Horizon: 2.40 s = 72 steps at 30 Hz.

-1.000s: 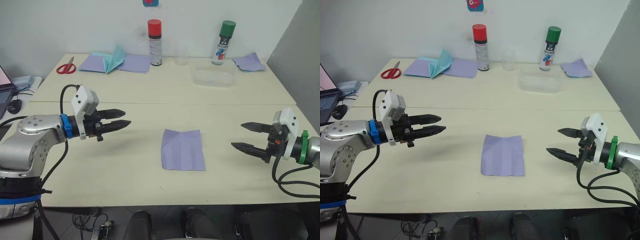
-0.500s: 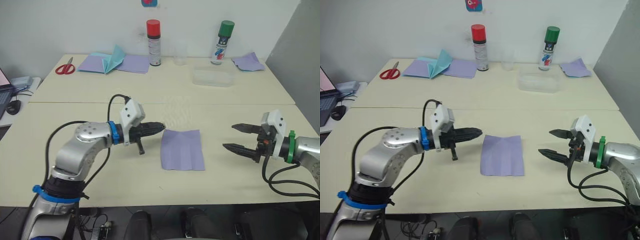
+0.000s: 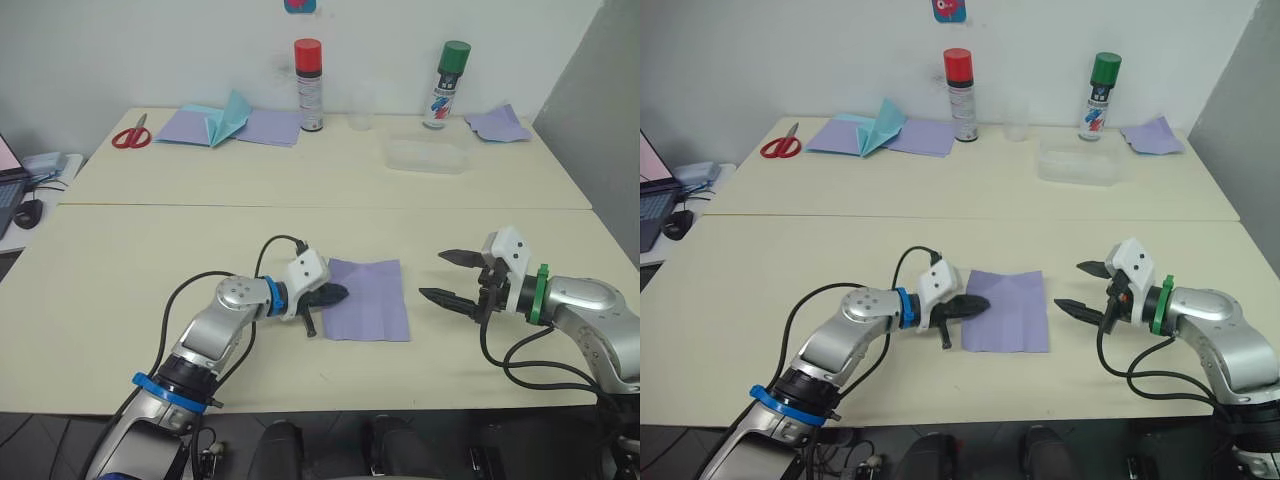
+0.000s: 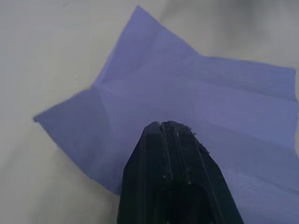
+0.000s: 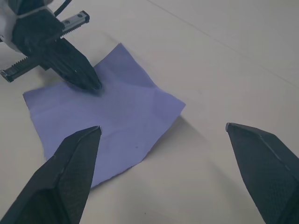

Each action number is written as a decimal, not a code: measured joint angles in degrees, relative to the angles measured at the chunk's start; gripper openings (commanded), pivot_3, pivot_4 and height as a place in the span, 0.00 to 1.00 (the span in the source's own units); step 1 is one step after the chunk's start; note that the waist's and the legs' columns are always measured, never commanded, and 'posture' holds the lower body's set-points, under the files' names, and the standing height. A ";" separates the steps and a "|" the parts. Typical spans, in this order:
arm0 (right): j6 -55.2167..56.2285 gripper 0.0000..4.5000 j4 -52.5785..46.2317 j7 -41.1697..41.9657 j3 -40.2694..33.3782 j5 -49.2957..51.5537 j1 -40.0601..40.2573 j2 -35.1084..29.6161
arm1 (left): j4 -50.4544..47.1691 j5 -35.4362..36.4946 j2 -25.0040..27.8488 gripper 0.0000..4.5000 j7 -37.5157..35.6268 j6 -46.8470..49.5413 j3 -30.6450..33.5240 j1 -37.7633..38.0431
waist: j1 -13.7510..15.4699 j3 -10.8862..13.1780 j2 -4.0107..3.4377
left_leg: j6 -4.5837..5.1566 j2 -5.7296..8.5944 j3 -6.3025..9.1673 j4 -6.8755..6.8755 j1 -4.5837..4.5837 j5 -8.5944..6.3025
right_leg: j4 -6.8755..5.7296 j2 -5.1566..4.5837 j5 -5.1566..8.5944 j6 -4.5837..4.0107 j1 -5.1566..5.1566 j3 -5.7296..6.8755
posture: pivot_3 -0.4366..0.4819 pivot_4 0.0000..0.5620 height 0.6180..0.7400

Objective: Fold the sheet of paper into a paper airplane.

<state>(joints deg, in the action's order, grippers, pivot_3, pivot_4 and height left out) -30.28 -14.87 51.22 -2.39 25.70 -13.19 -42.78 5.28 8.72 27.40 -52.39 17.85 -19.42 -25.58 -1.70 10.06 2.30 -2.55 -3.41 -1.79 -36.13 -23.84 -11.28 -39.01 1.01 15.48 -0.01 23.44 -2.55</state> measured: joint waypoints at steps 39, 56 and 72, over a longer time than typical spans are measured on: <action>5.59 0.01 14.82 0.32 10.82 -7.01 -10.32 19.58 | 4.74 -3.84 -1.39 0.00 -2.15 -4.60 0.12 -1.77 | -0.02 -0.13 -0.19 | 0.00 -0.03 0.05 -0.07 0.12 0.01 | -0.05 0.02 -0.04 0.05 -0.14 0.05 | 0.48 0.27 1.00; 10.30 0.01 22.63 -2.04 19.30 -15.84 -10.57 25.11 | -1.41 -3.29 3.07 0.00 -2.12 -1.00 3.19 2.53 | -0.32 -0.16 -0.21 | 0.01 -0.22 0.06 0.01 0.25 0.01 | -0.07 0.23 -0.01 0.00 -0.13 0.02 | 0.48 0.27 1.00; 15.13 0.01 26.59 0.25 21.13 -19.74 -13.35 25.46 | -15.87 5.80 4.44 0.00 1.33 14.94 13.35 -0.10 | -0.15 -0.17 -0.18 | 0.00 -0.19 -0.03 0.02 0.30 0.01 | -0.03 0.22 -0.01 0.00 -0.18 -0.08 | 0.48 0.27 1.00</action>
<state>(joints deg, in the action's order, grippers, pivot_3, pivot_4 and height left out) -15.15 11.72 51.48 18.74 5.96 -26.54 -17.32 -10.59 14.52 31.84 -51.07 32.79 -6.07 -25.68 -1.85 9.89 2.12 -2.55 -3.60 -1.81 -36.11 -23.54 -11.27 -39.04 1.23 15.47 -0.01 23.25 -2.63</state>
